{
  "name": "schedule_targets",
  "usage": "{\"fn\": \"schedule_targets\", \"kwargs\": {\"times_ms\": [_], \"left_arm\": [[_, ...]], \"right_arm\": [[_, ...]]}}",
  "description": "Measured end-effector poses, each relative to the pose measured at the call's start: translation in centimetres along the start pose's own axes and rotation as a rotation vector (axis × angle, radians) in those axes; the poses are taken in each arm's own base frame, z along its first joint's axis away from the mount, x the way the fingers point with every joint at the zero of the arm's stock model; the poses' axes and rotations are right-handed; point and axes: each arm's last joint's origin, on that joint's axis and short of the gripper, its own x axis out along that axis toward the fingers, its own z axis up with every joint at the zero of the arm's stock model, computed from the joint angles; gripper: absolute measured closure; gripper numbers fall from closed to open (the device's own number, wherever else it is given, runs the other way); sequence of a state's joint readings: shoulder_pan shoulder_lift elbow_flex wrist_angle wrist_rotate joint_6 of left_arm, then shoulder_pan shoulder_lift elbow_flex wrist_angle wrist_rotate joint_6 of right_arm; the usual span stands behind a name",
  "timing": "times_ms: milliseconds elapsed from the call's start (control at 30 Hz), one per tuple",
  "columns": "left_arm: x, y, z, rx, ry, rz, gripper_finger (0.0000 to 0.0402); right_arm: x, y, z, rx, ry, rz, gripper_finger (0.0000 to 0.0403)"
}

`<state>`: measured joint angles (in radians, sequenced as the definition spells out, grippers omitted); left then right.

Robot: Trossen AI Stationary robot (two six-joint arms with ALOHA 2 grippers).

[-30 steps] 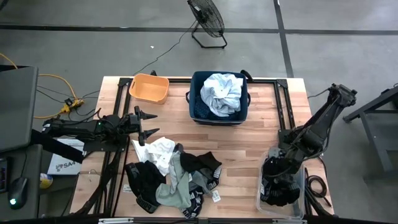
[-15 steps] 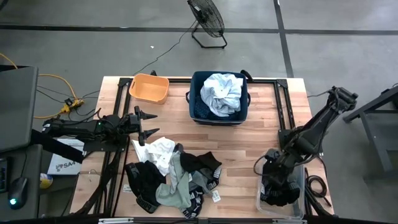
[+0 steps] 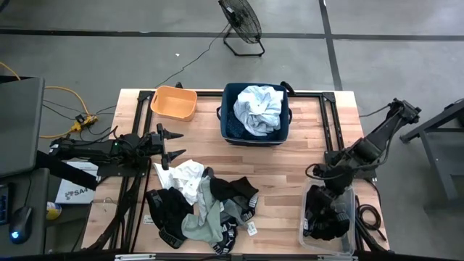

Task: Pick & Place Cloths
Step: Put the black boxer shorts into the transparent bin, then put the gray boxer shorts into the transparent bin

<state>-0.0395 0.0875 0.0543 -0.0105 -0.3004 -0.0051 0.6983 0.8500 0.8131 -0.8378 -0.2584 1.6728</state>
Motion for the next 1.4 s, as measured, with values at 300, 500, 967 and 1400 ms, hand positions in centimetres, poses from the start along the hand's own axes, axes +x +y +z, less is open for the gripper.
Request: {"fn": "schedule_targets", "kwargs": {"times_ms": [300,500,967,1400], "left_arm": [[0.0,0.0,0.0,0.0,0.0,0.0,0.0096],[0.0,0.0,0.0,0.0,0.0,0.0,0.0096],[0.0,0.0,0.0,0.0,0.0,0.0,0.0096],[0.0,0.0,0.0,0.0,0.0,0.0,0.0096]], "right_arm": [[0.2,-0.2,0.0,0.052,0.005,-0.035,0.0377],[0.2,-0.5,0.1,0.077,-0.004,-0.062,0.0301],[-2.6,-0.1,-0.4,0.017,-0.065,0.2,0.0211],[-4.4,-0.7,0.4,-0.259,-0.51,0.244,0.0211]]}}
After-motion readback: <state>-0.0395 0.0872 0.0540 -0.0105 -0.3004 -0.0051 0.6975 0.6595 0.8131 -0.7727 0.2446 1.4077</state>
